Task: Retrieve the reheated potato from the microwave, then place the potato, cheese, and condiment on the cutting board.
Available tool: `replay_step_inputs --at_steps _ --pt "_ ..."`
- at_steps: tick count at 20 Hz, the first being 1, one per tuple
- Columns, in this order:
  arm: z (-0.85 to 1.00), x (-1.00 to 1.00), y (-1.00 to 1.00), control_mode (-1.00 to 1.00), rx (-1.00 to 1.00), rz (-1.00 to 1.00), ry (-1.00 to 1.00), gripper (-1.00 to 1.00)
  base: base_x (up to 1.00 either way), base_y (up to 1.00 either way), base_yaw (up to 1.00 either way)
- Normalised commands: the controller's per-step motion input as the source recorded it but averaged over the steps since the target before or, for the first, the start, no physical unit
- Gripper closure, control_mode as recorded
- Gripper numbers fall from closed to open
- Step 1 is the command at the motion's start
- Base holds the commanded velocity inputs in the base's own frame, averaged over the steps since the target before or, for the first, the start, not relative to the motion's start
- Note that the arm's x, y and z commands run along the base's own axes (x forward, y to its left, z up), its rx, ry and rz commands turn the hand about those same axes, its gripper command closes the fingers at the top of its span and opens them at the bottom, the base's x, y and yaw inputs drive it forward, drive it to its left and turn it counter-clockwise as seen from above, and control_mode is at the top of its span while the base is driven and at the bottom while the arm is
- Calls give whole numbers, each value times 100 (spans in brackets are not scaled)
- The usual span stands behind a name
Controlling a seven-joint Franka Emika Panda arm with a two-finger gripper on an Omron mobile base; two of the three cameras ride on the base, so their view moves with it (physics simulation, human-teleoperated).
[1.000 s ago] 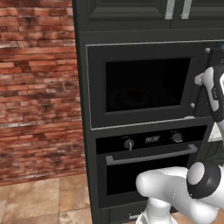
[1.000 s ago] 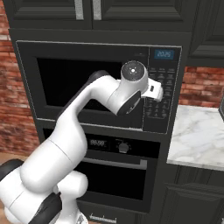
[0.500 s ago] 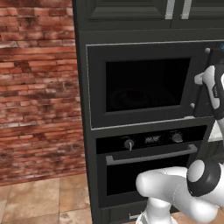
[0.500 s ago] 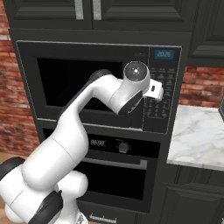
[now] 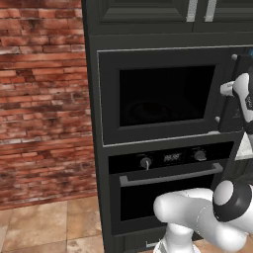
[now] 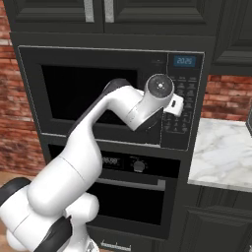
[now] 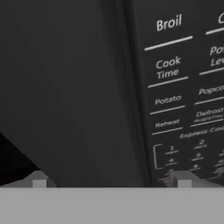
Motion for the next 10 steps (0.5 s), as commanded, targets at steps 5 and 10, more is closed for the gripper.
replay_step_inputs --at_steps 5,10 --pt "-20 36 18 -100 12 6 -4 -100 0 0 0" --pt "-19 47 17 -100 11 10 -7 -100 0 0 0"
